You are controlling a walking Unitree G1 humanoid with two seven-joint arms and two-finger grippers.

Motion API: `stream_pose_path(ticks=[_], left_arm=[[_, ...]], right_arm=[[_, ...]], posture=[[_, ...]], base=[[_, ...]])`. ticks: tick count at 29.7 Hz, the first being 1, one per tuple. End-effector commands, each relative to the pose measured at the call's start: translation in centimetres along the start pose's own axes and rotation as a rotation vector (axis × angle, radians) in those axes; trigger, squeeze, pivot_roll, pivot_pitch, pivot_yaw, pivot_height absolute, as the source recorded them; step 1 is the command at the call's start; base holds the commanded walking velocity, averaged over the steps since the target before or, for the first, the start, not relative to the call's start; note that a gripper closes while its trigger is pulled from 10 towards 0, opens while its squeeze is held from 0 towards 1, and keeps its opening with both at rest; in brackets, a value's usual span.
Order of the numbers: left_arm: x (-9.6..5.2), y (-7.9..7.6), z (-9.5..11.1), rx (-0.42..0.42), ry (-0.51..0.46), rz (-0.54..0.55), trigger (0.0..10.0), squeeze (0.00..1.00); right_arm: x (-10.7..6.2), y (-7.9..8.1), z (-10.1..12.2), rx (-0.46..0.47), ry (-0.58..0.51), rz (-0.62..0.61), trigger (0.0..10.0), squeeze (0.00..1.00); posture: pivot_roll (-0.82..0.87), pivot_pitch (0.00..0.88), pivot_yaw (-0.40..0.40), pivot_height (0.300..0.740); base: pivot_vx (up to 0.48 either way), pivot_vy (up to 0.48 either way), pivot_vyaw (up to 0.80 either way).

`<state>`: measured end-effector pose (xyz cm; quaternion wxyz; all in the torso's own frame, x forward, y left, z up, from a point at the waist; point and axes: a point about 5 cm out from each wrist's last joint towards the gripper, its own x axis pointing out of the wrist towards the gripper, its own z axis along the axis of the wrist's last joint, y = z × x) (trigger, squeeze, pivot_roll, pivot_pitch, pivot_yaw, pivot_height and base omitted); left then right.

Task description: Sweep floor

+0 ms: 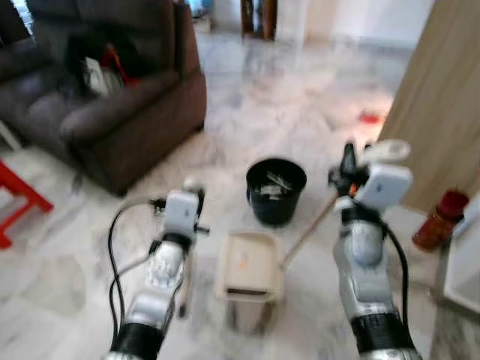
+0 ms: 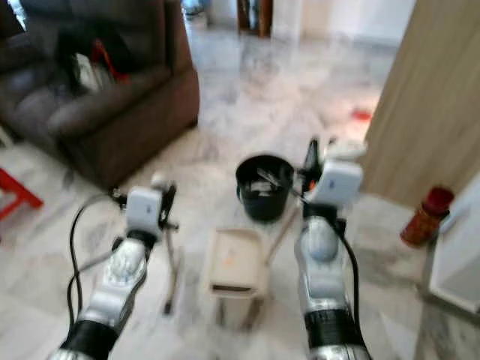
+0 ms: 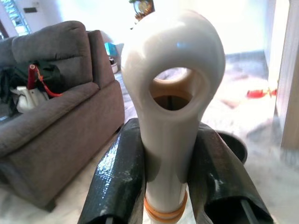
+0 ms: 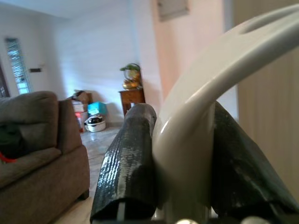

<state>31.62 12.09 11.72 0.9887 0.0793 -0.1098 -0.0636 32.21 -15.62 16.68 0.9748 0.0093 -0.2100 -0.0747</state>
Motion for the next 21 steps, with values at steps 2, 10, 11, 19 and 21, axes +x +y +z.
stream_pose_path(ticks=[2,10,11,19,21], left_arm=[[0.2,1.2,0.9,0.042,-0.053,0.031,10.0,0.0],[0.3,1.3,1.0,0.045,-0.058,0.03,10.0,0.0],[0.3,1.3,1.0,0.044,-0.059,0.03,10.0,0.0],[0.3,1.3,1.1,0.047,-0.06,0.029,10.0,0.0],[0.3,1.3,1.1,0.047,-0.061,0.029,10.0,0.0]], right_arm=[[0.6,1.4,1.7,0.05,-0.077,0.027,10.0,0.0],[0.9,1.4,2.2,0.058,-0.098,0.027,10.0,0.0],[0.9,1.5,2.3,0.059,-0.102,0.027,10.0,0.0],[1.6,1.8,4.4,0.083,-0.177,0.027,10.0,0.0],[1.6,1.8,4.5,0.085,-0.181,0.027,10.0,0.0]], posture=[[-0.04,0.0,0.048,0.74],[-0.04,0.0,0.049,0.74],[-0.04,0.0,0.049,0.74],[-0.04,0.0,0.051,0.74],[-0.04,0.0,0.051,0.74]], base=[[0.347,0.0,0.0],[0.343,0.0,0.0],[0.345,0.0,0.0],[0.343,0.0,0.0],[0.337,0.0,0.0]])
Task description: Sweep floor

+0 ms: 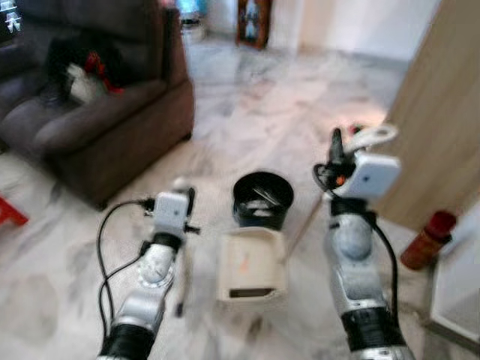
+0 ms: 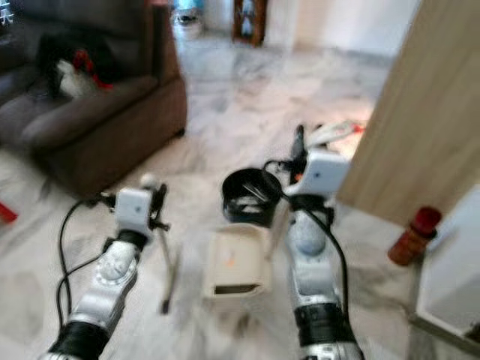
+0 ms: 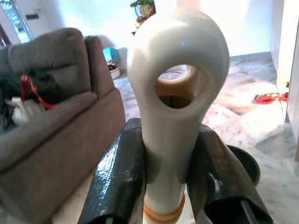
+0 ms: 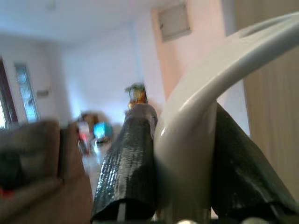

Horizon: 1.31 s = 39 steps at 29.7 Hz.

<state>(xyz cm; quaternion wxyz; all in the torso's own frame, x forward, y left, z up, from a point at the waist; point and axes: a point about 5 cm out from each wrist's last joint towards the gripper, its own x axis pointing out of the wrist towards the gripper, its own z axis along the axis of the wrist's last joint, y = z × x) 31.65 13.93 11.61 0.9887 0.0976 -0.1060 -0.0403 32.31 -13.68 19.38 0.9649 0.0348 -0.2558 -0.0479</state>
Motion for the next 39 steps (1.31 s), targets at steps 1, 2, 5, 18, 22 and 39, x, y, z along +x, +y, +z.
stream_pose_path(ticks=[1,2,5,18,22,39], left_arm=[[0.5,-0.5,1.5,0.004,-0.075,-0.012,10.0,0.0],[0.5,-0.5,1.5,0.004,-0.075,-0.013,10.0,0.0],[0.5,-0.6,1.5,0.003,-0.075,-0.015,10.0,0.0],[0.6,-0.7,1.5,0.002,-0.079,-0.012,10.0,0.0],[0.6,-0.7,1.5,-0.001,-0.08,-0.011,10.0,0.0],[0.6,-0.6,1.5,0.004,-0.079,-0.014,10.0,0.0]], right_arm=[[1.1,-0.2,2.5,0.018,-0.109,-0.013,10.0,0.0],[1.3,-0.1,2.8,0.02,-0.121,-0.013,10.0,0.0],[1.5,-0.1,3.4,0.021,-0.143,-0.014,10.0,0.0],[2.0,0.3,4.8,0.04,-0.19,-0.006,10.0,0.0],[2.1,0.6,5.3,0.049,-0.205,0.004,10.0,0.0],[2.0,0.8,5.4,0.063,-0.199,0.002,10.0,0.0]], posture=[[-0.04,0.0,0.052,0.74],[-0.04,0.0,0.052,0.74],[-0.04,0.0,0.05,0.74],[-0.03,0.0,0.043,0.74],[-0.03,0.0,0.043,0.74],[-0.02,0.0,0.052,0.74]], base=[[0.345,0.0,0.0],[0.341,0.0,0.0],[0.342,0.0,0.0],[0.343,0.0,0.0],[0.342,0.0,0.0],[0.343,0.0,0.0]])
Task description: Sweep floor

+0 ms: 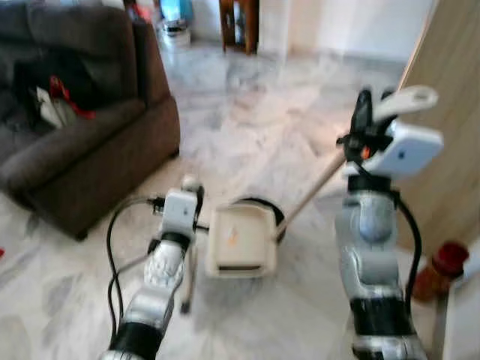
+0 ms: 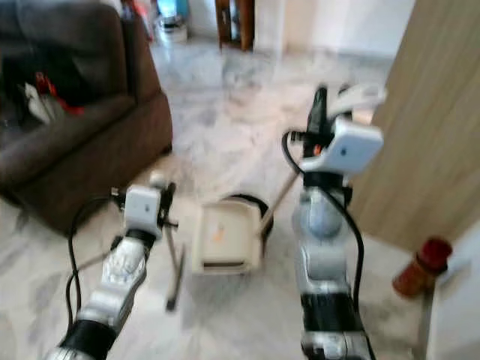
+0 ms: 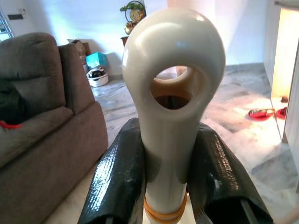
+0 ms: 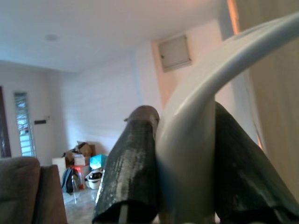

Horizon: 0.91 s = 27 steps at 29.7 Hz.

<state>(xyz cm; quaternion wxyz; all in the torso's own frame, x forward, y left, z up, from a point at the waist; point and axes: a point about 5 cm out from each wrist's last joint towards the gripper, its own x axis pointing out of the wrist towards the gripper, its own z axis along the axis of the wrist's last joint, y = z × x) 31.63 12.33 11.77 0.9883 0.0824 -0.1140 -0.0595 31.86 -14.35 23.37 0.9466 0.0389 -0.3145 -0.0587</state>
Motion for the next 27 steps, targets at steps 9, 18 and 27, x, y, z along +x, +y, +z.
stream_pose_path(ticks=[9,18,27], left_arm=[[0.36,0.75,1.06,0.036,-0.057,0.015,10.0,0.0],[0.34,0.71,1.05,0.034,-0.057,0.015,10.0,0.0],[0.26,0.72,1.02,0.033,-0.054,0.014,10.0,0.0]], right_arm=[[0.5,1.18,1.68,0.059,-0.071,0.023,10.0,0.0],[0.51,1.29,1.74,0.06,-0.07,0.028,10.0,0.0],[0.5,1.38,1.8,0.063,-0.07,0.03,10.0,0.0]], posture=[[-0.03,0.0,0.048,0.74],[-0.03,0.0,0.045,0.74],[-0.02,0.0,0.045,0.74]], base=[[0.342,0.0,0.0],[0.342,0.0,0.0],[0.343,0.0,0.0]])
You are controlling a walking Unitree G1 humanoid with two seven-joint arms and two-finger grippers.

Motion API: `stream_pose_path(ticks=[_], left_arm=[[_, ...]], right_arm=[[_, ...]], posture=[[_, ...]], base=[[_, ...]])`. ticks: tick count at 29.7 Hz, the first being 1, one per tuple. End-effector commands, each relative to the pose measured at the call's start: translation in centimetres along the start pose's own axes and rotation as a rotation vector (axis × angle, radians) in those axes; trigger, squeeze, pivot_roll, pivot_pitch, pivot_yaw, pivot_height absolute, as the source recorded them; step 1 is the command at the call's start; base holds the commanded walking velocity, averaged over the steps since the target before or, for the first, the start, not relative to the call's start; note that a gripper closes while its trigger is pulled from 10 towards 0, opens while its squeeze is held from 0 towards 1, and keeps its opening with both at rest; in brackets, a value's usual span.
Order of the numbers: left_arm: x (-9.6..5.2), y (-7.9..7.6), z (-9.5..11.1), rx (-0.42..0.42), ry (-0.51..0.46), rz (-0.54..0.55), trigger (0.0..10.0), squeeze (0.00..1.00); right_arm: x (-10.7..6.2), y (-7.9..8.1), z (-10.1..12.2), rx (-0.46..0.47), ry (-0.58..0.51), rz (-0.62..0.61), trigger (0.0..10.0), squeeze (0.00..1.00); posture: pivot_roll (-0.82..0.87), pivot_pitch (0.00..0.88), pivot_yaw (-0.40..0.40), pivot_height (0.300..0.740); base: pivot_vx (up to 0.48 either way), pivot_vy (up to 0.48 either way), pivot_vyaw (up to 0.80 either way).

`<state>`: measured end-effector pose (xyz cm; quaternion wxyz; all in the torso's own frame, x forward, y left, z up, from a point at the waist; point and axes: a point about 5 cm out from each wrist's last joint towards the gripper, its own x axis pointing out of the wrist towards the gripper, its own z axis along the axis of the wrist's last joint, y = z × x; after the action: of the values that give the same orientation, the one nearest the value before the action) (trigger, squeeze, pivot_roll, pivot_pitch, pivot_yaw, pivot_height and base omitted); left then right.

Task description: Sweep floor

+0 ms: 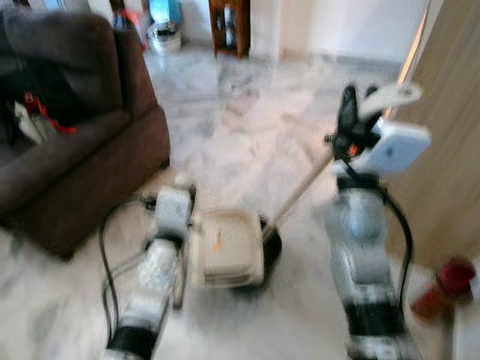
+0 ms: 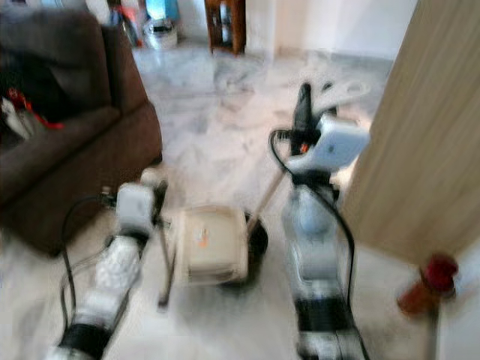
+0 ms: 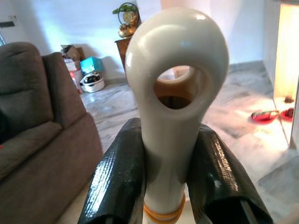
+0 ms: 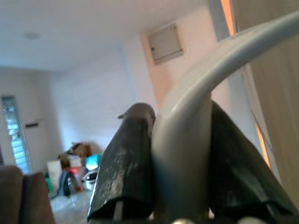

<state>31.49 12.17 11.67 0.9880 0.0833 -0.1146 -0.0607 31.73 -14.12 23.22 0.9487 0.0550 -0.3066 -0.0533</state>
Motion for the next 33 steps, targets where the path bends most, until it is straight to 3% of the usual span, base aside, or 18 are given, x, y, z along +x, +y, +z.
stream_pose_path(ticks=[1,33], left_arm=[[0.39,0.93,1.05,0.031,-0.053,0.017,10.0,0.0],[-0.14,1.11,1.06,0.025,-0.059,0.016,10.0,0.0]], right_arm=[[0.69,1.27,1.84,0.03,-0.088,0.032,10.0,0.0],[0.58,2.04,1.74,0.044,-0.073,0.057,10.0,0.0]], posture=[[-0.03,0.0,0.045,0.74],[-0.02,0.0,0.045,0.74]], base=[[0.341,0.0,0.0],[0.31,0.0,0.0]])
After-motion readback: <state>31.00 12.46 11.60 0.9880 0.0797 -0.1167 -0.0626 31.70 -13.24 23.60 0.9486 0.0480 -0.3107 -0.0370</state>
